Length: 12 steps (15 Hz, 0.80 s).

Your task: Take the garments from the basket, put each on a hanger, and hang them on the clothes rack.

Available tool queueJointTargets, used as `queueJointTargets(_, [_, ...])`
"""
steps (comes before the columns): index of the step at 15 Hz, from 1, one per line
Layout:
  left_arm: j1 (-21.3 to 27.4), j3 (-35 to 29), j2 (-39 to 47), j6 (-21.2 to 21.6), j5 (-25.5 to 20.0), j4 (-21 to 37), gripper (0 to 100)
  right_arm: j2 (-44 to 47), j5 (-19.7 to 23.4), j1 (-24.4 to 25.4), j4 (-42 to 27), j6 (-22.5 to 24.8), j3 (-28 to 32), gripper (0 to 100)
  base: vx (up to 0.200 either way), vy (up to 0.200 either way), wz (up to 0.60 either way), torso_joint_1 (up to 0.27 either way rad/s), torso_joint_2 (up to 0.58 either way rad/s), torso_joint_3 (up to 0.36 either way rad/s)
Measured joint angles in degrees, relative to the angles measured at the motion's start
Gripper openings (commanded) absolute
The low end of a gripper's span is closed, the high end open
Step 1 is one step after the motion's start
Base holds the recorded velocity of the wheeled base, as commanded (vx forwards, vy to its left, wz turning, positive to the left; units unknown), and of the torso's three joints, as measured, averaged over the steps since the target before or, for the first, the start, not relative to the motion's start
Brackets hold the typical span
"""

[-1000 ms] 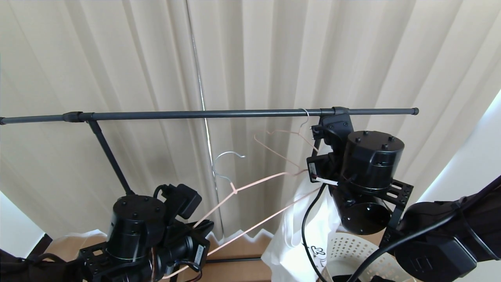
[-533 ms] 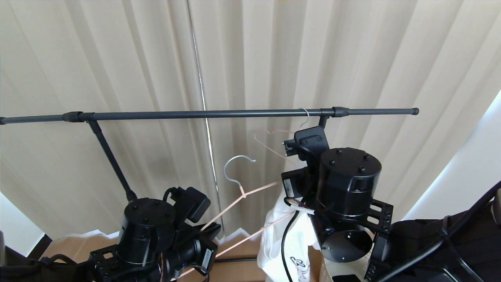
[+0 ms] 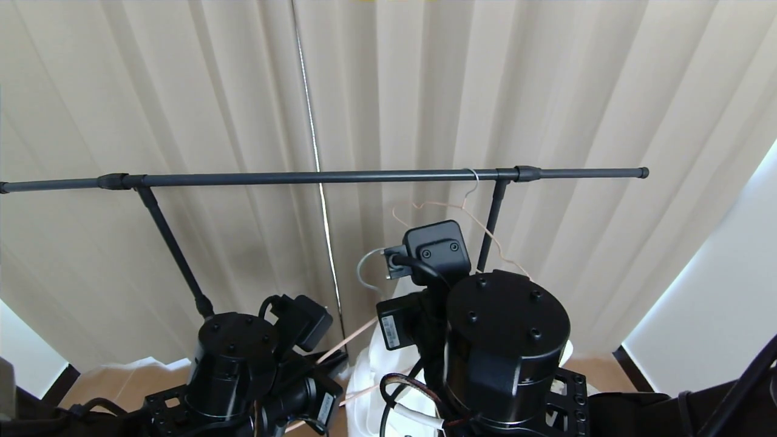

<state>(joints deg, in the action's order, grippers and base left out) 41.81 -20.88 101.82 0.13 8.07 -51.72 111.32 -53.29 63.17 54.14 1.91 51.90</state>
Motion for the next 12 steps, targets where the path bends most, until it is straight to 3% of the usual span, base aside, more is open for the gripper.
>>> queueJointTargets(1, [0.2, 0.1, 0.0, 0.0, 0.0, -0.1, 0, 0.0, -0.1, 0.2, 0.9, 0.0, 0.0, 0, 0.0, 0.0, 0.0, 0.0, 0.0, 0.0])
queueJointTargets(2, [0.3, 0.4, -0.1, 0.0, 0.0, -0.1, 0, 0.0, -0.4, 0.2, 1.6, 0.1, 0.0, 100, 0.0, 0.0, 0.0, 0.0, 0.0, 0.0])
queueJointTargets(7, [0.6, 4.3, -0.5, 0.5, -0.2, -8.0, 0, -1.4, -0.5, -3.5, 1.9, 0.3, -0.5, 100, 0.0, 0.0, 0.0, 0.0, 0.0, 0.0])
queueJointTargets(12, [1.3, 6.3, -0.9, 0.5, -0.1, -9.1, 0, -1.5, -0.4, -4.5, 1.9, 0.2, -0.4, 100, 0.0, 0.0, 0.0, 0.0, 0.0, 0.0])
